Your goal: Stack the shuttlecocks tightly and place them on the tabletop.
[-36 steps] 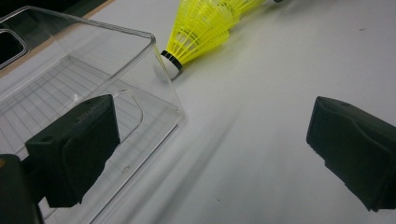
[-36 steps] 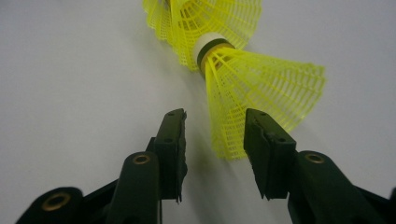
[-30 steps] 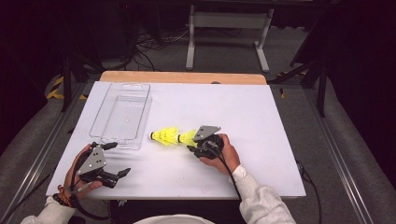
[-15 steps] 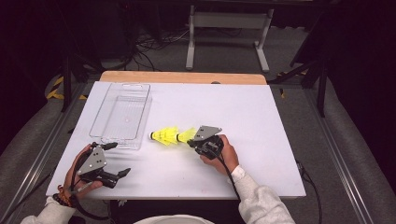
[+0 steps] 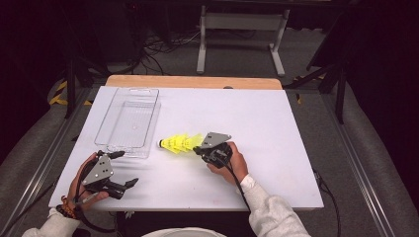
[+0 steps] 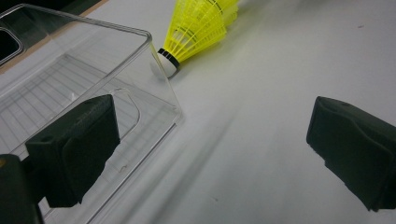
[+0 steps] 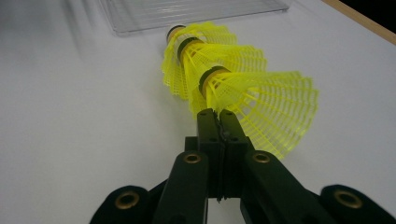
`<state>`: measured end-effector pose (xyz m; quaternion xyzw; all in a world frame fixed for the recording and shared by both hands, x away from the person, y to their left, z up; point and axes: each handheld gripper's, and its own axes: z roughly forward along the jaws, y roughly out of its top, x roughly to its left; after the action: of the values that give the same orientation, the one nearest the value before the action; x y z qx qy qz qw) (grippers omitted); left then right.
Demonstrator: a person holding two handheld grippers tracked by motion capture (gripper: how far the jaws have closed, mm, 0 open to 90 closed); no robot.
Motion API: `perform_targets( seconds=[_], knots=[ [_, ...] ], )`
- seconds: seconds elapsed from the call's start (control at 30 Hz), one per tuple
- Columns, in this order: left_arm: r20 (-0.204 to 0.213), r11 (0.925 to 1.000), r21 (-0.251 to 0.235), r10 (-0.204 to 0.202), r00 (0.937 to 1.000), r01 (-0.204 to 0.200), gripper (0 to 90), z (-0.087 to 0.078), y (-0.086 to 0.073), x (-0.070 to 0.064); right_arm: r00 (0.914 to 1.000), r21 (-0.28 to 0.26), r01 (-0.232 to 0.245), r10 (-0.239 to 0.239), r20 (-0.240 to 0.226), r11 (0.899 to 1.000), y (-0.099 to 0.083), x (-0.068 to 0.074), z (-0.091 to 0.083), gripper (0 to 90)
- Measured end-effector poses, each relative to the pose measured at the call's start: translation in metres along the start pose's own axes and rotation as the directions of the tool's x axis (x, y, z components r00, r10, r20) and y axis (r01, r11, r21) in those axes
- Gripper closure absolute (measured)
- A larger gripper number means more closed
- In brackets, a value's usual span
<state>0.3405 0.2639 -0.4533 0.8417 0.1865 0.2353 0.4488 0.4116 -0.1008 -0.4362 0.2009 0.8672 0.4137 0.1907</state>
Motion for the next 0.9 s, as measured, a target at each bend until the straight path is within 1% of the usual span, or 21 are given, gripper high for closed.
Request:
perform_targets(
  seconds=[0.27,0.37,0.47,0.63,0.77,0.83,0.9],
  knots=[
    [0.001,1.0000,-0.003,-0.002,1.0000,0.002,3.3,0.000,0.000,0.000,0.9998,0.006,0.014,-0.014,-0.016,1.000,0.003,0.003,0.011,90.0],
    [0.003,1.0000,-0.003,-0.002,1.0000,0.002,3.3,0.000,0.000,0.000,0.9997,0.008,0.009,-0.009,-0.023,1.000,0.002,0.003,0.013,90.0],
    [0.005,1.0000,-0.002,0.000,1.0000,0.000,3.3,0.000,0.000,0.000,0.9996,0.008,-0.009,0.009,-0.028,1.000,0.001,0.002,0.015,89.6],
    [0.005,1.0000,-0.002,-0.004,1.0000,0.004,3.3,0.000,0.000,0.000,0.9993,0.020,-0.009,0.010,-0.037,1.000,-0.001,0.002,0.021,88.3],
    [0.004,1.0000,-0.004,-0.003,1.0000,0.003,3.4,0.000,0.000,0.000,0.9992,0.039,-0.009,0.010,-0.038,0.999,-0.003,0.004,0.026,85.1],
    [0.004,1.0000,-0.005,0.002,1.0000,-0.001,3.4,-0.001,0.000,0.000,0.9992,0.051,-0.006,0.008,-0.038,0.999,-0.004,0.004,0.028,81.4],
    [0.002,1.0000,-0.005,0.002,1.0000,-0.002,3.5,-0.001,0.000,0.000,0.9989,0.064,-0.001,0.004,-0.046,0.998,-0.004,0.006,0.029,75.5]
  ],
)
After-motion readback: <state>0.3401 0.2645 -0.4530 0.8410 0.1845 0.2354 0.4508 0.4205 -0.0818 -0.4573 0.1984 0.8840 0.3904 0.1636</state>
